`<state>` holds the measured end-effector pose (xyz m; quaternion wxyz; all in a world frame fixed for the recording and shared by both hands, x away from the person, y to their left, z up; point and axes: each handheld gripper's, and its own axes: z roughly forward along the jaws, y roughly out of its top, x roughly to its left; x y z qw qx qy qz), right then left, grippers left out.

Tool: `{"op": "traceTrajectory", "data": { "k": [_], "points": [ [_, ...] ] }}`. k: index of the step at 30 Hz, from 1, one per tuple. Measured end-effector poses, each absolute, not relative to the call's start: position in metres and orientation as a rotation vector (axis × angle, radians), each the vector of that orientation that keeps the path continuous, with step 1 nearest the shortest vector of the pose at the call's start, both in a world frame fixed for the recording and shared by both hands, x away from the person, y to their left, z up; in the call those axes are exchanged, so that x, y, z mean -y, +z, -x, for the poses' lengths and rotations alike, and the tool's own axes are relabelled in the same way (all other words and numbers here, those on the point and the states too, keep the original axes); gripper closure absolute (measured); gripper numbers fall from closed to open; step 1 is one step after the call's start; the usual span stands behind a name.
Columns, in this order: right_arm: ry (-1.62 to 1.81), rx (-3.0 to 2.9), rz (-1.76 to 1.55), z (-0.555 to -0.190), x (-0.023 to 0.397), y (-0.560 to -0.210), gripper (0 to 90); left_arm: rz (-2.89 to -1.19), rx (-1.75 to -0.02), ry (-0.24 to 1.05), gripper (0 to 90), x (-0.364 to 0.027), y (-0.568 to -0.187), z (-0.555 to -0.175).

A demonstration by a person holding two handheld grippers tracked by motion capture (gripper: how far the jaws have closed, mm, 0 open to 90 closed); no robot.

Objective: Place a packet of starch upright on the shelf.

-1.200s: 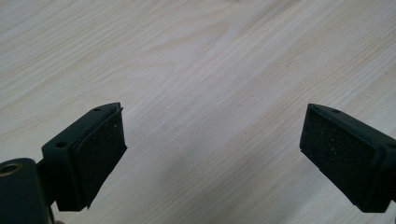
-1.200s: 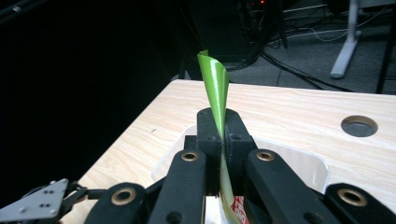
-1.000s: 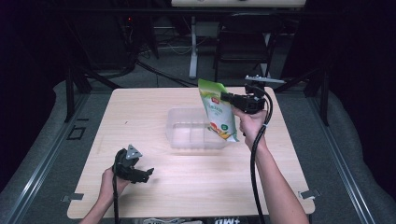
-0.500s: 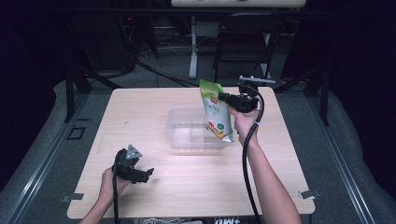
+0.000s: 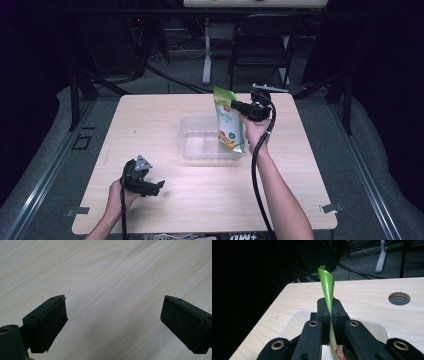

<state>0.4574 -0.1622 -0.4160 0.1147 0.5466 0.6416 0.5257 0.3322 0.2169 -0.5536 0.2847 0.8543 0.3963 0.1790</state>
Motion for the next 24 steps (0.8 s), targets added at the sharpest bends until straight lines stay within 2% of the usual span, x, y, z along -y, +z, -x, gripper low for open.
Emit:
{"op": "traceTrajectory", "data": {
  "k": [8, 16, 19, 24],
  "points": [
    [1.505, -1.880, -1.589, -0.457, 0.164, -0.430, 86.9, -2.293, -1.054, 0.479, 6.6, -0.217, -0.553, -0.332],
    [1.325, -2.039, -1.516, -0.455, 0.166, -0.422, 81.3, -2.293, -1.051, 0.479, 6.5, -0.216, -0.553, -0.332],
    [1.278, -2.098, -1.484, -0.457, 0.166, -0.418, 76.7, -2.293, -1.051, 0.479, 6.6, -0.216, -0.553, -0.332],
    [1.236, -2.172, -1.438, -0.461, 0.167, -0.412, 64.3, -2.291, -1.056, 0.477, 6.6, -0.216, -0.554, -0.332]
  ]
}}
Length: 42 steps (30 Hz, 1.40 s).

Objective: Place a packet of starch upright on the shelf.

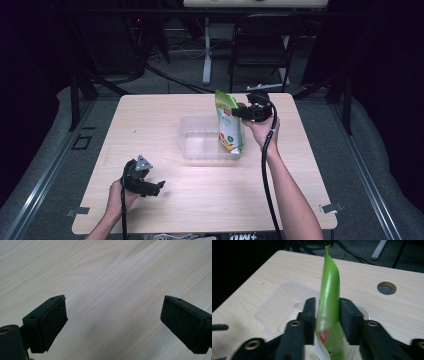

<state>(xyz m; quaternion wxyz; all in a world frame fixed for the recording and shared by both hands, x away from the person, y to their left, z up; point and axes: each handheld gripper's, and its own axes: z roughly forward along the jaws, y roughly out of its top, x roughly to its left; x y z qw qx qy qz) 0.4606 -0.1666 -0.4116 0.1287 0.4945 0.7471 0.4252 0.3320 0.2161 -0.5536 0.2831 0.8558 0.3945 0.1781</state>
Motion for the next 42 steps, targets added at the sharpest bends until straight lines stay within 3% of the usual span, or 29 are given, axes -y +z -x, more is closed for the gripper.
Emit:
{"op": "traceTrajectory", "data": {
  "k": [7, 13, 24, 30, 42],
  "points": [
    [1.082, -2.242, -1.355, -0.469, 0.152, -0.397, 54.4, -2.290, -1.055, 0.475, 6.6, -0.215, -0.554, -0.332],
    [0.985, -2.312, -1.301, -0.482, 0.134, -0.389, 52.1, -2.290, -1.054, 0.475, 6.5, -0.216, -0.554, -0.332],
    [0.894, -2.445, -1.324, -0.503, 0.120, -0.395, 80.9, -2.290, -1.056, 0.471, 6.6, -0.216, -0.554, -0.332],
    [1.080, -2.371, -1.444, -0.498, 0.139, -0.398, 86.1, -2.289, -1.054, 0.474, 6.6, -0.216, -0.554, -0.332],
    [1.354, -2.212, -1.489, -0.473, 0.160, -0.401, 87.7, -2.291, -1.055, 0.470, 6.6, -0.216, -0.554, -0.332]
  ]
}}
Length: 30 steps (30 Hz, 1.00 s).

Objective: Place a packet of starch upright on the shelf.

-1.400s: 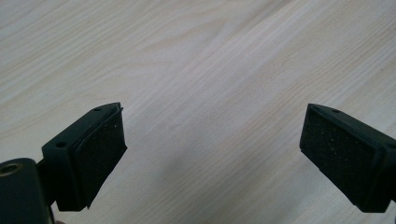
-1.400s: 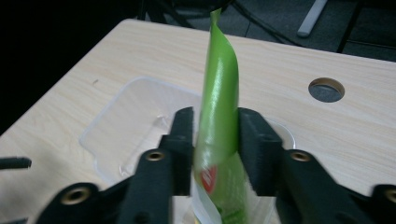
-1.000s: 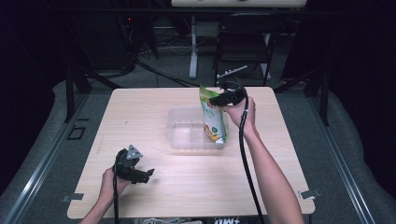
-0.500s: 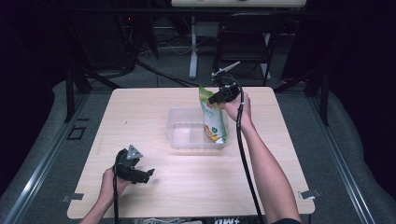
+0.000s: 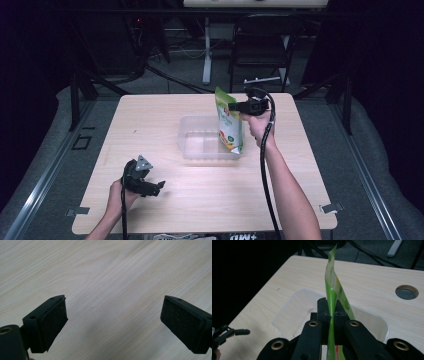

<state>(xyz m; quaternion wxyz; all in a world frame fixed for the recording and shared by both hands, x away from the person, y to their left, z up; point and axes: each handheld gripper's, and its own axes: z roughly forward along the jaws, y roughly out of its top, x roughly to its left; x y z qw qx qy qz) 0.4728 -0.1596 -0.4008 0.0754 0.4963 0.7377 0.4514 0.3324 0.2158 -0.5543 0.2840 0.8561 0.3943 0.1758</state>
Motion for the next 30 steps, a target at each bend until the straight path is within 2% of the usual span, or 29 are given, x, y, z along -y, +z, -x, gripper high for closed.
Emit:
{"op": "traceTrajectory", "data": {
  "k": [12, 30],
  "points": [
    [1.489, -2.084, -1.462, -0.467, 0.162, -0.408, 88.0, -2.292, -1.056, 0.473, 6.6, -0.216, -0.554, -0.333],
    [1.459, -2.055, -1.402, -0.455, 0.167, -0.427, 87.8, -2.292, -1.052, 0.477, 6.6, -0.216, -0.554, -0.332]
  ]
}}
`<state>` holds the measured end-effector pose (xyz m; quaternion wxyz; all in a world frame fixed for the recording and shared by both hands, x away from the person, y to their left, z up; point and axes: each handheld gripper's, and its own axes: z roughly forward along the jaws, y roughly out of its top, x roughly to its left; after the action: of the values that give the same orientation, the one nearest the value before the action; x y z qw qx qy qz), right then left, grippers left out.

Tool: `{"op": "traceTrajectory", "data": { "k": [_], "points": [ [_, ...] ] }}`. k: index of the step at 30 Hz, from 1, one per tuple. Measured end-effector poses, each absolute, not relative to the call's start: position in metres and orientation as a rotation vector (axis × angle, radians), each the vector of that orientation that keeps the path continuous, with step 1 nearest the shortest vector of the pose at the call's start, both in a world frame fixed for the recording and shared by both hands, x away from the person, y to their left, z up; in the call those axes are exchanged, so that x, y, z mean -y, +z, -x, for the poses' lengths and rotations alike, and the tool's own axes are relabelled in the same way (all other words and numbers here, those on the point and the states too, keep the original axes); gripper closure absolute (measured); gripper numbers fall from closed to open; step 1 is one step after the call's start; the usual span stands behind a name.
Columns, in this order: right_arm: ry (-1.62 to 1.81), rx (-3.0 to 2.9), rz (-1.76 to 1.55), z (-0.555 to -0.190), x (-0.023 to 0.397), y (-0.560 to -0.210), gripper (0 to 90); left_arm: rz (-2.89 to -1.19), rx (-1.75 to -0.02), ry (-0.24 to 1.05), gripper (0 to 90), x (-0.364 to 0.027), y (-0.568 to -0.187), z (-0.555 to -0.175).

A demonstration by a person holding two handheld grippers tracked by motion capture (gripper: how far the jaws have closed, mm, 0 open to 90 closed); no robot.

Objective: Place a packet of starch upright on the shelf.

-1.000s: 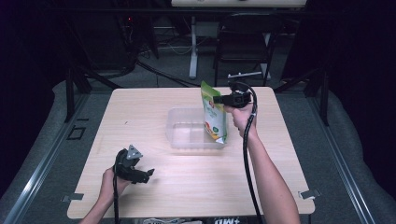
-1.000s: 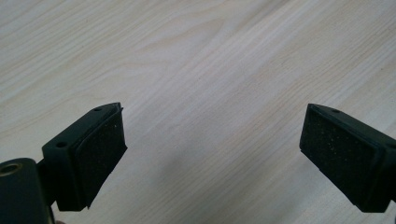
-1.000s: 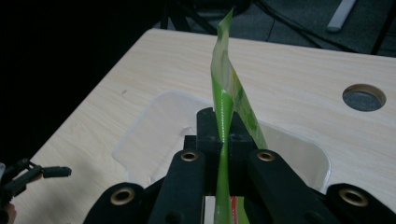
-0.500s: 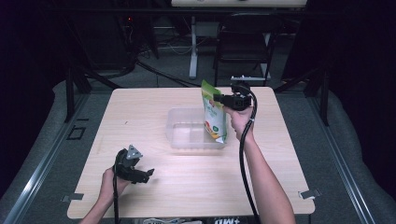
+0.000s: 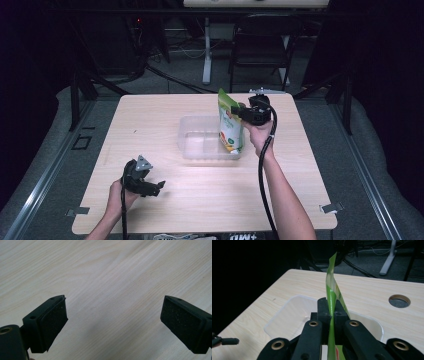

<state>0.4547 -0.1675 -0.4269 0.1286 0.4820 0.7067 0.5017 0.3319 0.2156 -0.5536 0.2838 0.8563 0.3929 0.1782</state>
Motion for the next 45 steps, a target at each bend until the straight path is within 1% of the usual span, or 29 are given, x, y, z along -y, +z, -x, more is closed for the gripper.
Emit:
{"op": "traceTrajectory", "data": {
  "k": [3, 9, 22, 39, 43, 45],
  "points": [
    [1.402, -2.078, -1.407, -0.453, 0.168, -0.436, 87.5, -2.291, -1.053, 0.474, 6.6, -0.215, -0.554, -0.332],
    [1.436, -2.060, -1.433, -0.447, 0.182, -0.444, 87.0, -2.295, -1.051, 0.475, 6.6, -0.215, -0.554, -0.332],
    [1.350, -2.039, -1.497, -0.443, 0.195, -0.449, 85.6, -2.308, -1.039, 0.476, 6.7, -0.212, -0.554, -0.333],
    [1.261, -2.042, -1.516, -0.445, 0.196, -0.447, 84.1, -2.303, -1.045, 0.475, 6.8, -0.213, -0.554, -0.332],
    [1.241, -2.058, -1.508, -0.446, 0.195, -0.445, 80.6, -2.304, -1.044, 0.476, 6.8, -0.213, -0.554, -0.332],
    [1.238, -2.060, -1.504, -0.445, 0.194, -0.444, 76.6, -2.302, -1.045, 0.476, 6.8, -0.214, -0.553, -0.332]
  ]
}}
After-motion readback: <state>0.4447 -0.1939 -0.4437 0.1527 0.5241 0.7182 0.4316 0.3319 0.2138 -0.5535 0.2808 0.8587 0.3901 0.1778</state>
